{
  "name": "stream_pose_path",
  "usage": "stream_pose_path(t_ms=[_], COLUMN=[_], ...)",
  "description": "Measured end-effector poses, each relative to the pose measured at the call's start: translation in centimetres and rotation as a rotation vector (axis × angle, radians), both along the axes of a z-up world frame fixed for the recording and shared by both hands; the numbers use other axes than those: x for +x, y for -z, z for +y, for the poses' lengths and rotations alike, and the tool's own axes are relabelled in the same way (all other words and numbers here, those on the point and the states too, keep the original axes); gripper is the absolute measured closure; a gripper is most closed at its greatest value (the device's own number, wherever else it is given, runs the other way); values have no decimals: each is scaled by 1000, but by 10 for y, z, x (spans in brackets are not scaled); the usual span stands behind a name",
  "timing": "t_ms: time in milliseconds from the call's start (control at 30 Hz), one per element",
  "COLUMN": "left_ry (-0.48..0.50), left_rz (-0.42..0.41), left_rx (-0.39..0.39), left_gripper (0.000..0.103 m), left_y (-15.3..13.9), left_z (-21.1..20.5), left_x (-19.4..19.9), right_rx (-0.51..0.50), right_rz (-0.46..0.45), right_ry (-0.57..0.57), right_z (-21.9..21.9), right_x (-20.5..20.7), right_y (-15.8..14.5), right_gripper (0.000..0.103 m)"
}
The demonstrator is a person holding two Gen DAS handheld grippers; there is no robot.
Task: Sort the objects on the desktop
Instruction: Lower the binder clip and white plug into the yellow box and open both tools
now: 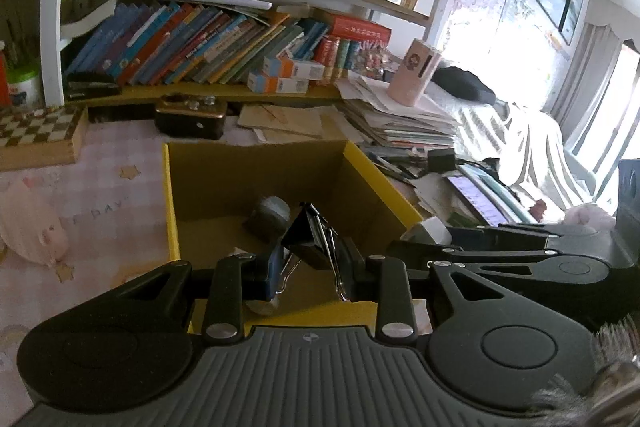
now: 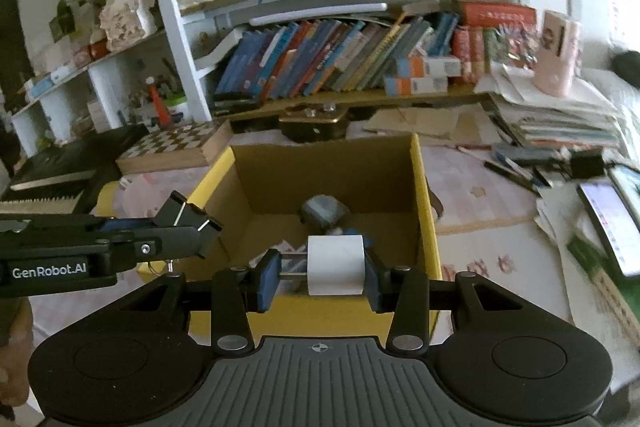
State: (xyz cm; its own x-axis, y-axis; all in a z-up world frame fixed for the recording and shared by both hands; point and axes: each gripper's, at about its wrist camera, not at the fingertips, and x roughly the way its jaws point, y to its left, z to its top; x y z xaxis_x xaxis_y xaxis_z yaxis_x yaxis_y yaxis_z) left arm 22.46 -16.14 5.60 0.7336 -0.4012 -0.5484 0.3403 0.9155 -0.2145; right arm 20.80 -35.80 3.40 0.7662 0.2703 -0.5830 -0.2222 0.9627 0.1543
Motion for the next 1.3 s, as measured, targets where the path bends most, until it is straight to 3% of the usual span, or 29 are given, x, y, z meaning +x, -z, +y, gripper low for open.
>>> stream_pose_path(t_ms=[233,467,633,700,800,900,1033,1167,1233,1300], left_ry=[-15,5,54,65,80,86,84,69,57,19], left_rz=[27,65,120,138,151,154,143,120,92,44], left_rx=[16,148,198,233,251,259,266,243,242,244], left_gripper=[76,75,77,84,84,84,83,75,58,37], left_y=[12,33,45,51,55,60,62,57,52,43], left_z=[2,-9,-12,-15,-20,-24,-27,-24,-23,-21], left_x=[34,81,110,117,120,117,111,106,100,90], right_rx=[-102,-271,-407,-434,-453,-498,-476,-446,-435,-432], right_rz=[7,59,134,192,261,291,284,249,209,164], right_ry=[-105,-251,-394,-437,-494,-525,-516,-481,-454,-423], right_z=[12,33,51,55,61,67,63,58,56,53], right_x=[42,84,110,119,126,126,123,120,116,111], right_y=[13,34,50,59,65,70,69,63,57,51], right_gripper=[61,61,61,61,61,61,59,53,37,32])
